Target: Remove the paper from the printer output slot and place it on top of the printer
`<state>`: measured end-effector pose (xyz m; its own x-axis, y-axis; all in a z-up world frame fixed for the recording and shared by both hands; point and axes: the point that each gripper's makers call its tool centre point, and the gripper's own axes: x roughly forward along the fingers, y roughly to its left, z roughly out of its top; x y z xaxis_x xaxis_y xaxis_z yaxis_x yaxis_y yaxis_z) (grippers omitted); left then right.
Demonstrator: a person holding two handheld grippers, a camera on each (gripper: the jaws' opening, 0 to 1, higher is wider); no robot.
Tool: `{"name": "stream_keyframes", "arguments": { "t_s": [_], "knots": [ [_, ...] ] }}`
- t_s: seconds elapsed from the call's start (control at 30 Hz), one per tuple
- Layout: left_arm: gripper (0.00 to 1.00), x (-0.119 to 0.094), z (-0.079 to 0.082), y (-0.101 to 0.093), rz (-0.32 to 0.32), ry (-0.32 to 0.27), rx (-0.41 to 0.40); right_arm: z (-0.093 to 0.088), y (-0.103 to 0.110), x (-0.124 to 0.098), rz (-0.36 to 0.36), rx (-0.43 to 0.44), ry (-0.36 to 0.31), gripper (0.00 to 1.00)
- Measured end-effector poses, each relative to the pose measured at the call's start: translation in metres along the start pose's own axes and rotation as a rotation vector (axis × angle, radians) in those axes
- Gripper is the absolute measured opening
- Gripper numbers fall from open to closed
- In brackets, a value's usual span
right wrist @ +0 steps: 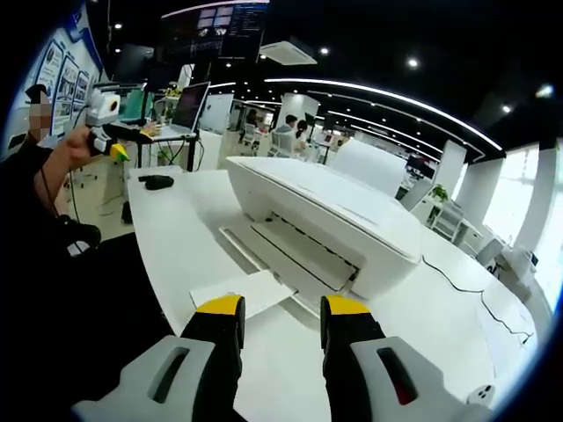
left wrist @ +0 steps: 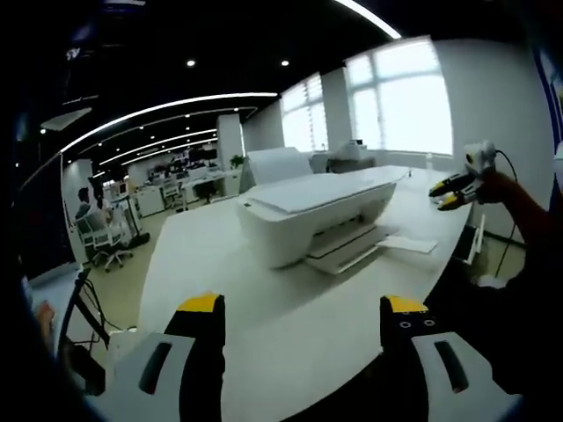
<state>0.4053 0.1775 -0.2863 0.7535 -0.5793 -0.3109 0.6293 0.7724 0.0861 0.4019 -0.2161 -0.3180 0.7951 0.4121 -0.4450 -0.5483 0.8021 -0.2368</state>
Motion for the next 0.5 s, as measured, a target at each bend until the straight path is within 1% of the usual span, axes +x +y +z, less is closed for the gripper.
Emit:
{"name": "stream_keyframes", "arguments": {
  "t_s": [0.5],
  "knots": [
    [0.75,-0.013,-0.017,-0.003,0.024,0.021,-0.016,-0.003,0.001,0.006,0.005,0.002,0.005,0.3]
  ]
}}
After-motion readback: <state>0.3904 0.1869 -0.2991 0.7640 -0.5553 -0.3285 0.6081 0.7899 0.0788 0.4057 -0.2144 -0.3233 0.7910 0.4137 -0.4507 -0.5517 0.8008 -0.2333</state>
